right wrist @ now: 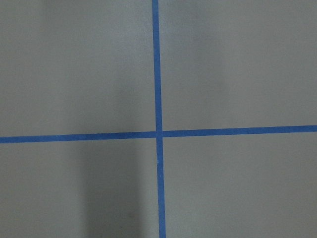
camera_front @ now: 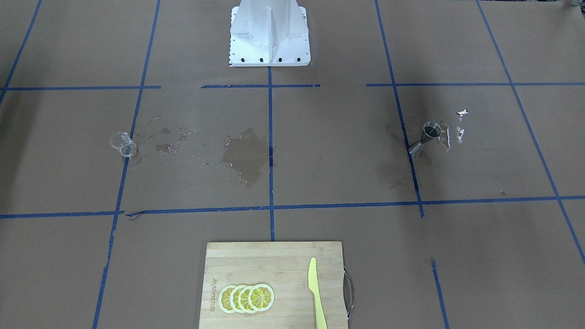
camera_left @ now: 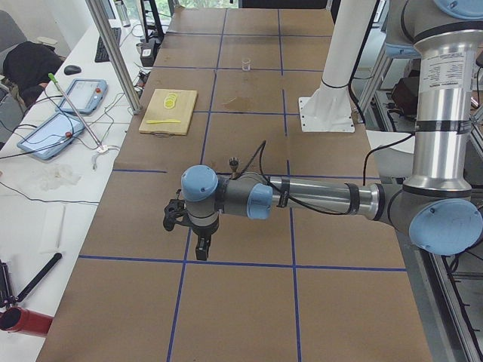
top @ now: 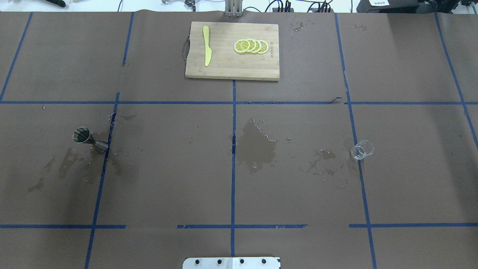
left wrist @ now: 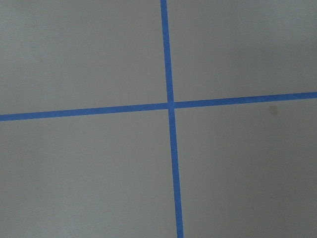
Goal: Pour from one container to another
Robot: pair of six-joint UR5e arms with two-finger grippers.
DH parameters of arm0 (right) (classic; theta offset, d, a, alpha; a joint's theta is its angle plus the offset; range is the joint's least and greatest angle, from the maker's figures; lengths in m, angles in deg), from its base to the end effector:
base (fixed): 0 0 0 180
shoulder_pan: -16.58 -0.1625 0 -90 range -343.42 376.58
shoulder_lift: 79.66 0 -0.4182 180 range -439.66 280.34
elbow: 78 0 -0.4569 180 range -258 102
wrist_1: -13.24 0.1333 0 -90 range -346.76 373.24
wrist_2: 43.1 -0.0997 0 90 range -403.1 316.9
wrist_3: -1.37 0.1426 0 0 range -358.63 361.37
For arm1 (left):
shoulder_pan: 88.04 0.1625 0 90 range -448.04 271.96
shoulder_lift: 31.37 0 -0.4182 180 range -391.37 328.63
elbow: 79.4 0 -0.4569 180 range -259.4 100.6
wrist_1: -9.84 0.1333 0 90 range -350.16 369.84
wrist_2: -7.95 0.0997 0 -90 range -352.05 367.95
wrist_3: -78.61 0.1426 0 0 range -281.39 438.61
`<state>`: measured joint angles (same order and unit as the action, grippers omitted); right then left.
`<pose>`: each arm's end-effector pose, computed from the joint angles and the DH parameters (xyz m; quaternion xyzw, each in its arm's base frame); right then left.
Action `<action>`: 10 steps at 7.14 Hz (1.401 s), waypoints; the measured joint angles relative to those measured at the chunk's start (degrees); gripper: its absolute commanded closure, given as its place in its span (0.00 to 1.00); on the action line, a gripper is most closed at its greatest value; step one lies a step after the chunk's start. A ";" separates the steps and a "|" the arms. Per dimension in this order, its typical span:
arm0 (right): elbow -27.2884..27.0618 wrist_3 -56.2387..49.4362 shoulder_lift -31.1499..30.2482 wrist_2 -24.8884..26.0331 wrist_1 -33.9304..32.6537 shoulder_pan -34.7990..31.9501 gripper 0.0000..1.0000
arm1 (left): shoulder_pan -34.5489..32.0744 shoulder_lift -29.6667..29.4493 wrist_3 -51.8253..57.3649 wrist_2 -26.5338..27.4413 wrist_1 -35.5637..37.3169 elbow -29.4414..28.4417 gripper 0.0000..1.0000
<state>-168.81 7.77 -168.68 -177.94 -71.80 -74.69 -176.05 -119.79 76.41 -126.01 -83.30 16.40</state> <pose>0.0455 -0.5739 0.6551 0.0373 -0.3828 0.0393 0.9222 -0.0150 -0.5570 0.6359 0.0458 0.3754 0.0223 0.9254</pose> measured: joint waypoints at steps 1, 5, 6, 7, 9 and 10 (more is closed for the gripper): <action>-0.02 -0.04 0.03 -0.04 0.04 -0.02 0.00 | -0.05 0.02 0.07 -0.11 -0.46 -0.01 0.00; -0.29 0.01 0.25 -0.07 0.06 -0.04 0.00 | -0.19 1.50 0.01 -0.41 -6.76 -0.56 0.00; -0.31 0.01 0.45 -0.05 0.06 -0.03 0.00 | -0.21 2.02 -0.02 -0.39 -7.23 -0.46 0.00; -0.38 0.01 0.61 -0.03 0.08 -0.03 0.00 | -0.25 2.22 -0.06 -0.36 -7.40 -0.40 0.00; -0.47 0.02 0.77 -0.01 0.13 -0.05 0.00 | -0.30 2.31 -0.09 -0.26 -7.90 -0.43 0.00; -0.49 0.02 0.82 -0.01 0.14 -0.05 0.00 | -0.31 2.34 -0.19 -0.18 -8.80 -0.61 0.00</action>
<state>-169.30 7.78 -167.87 -177.95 -71.66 -74.74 -176.36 -117.45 76.22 -126.19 -92.10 15.79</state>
